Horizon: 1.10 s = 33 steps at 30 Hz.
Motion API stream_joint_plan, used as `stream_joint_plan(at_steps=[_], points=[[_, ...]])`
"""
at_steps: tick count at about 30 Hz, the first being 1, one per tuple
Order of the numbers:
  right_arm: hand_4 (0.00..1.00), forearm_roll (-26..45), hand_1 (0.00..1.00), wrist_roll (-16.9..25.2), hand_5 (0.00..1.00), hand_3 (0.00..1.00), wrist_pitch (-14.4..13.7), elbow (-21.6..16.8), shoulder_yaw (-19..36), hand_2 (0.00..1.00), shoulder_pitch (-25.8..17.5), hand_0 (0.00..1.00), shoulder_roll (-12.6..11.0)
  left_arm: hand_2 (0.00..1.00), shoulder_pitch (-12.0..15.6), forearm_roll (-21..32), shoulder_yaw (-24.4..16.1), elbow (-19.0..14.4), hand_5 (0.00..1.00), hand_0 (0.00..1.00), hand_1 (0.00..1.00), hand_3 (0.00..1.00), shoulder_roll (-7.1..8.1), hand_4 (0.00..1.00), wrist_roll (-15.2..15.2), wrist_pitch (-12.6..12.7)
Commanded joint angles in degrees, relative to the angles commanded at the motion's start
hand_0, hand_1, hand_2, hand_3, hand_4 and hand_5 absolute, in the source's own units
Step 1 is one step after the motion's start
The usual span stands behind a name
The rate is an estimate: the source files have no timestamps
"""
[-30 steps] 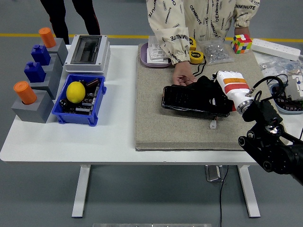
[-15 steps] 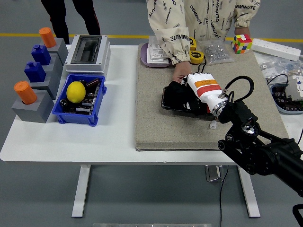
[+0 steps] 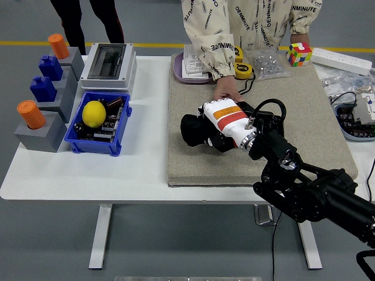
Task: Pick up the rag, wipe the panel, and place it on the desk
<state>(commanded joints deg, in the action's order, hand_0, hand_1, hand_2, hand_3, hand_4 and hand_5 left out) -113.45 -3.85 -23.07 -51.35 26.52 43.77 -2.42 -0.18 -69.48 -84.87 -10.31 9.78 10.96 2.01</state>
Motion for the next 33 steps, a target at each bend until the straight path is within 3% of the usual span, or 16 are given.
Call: stream_joint_plan(at_steps=[11, 33], points=[[0.975, -0.5, 0.368, 0.6, 0.041, 0.386, -0.3, 6.3, 3.5, 0.395, -0.4, 0.308, 0.4, 0.741, 0.1, -0.1, 0.1, 0.0, 0.474, 0.647, 0.696, 0.565, 0.14, 0.598, 0.0, 0.0], [0.977, -3.0, 0.368, 0.8, 0.048, 0.384, -0.3, 10.6, 15.7, 0.395, -3.9, 0.309, -5.7, 0.741, 0.1, -0.2, -0.4, 0.0, 0.474, 0.65, 0.696, 0.565, -0.07, 0.598, 0.0, 0.0]])
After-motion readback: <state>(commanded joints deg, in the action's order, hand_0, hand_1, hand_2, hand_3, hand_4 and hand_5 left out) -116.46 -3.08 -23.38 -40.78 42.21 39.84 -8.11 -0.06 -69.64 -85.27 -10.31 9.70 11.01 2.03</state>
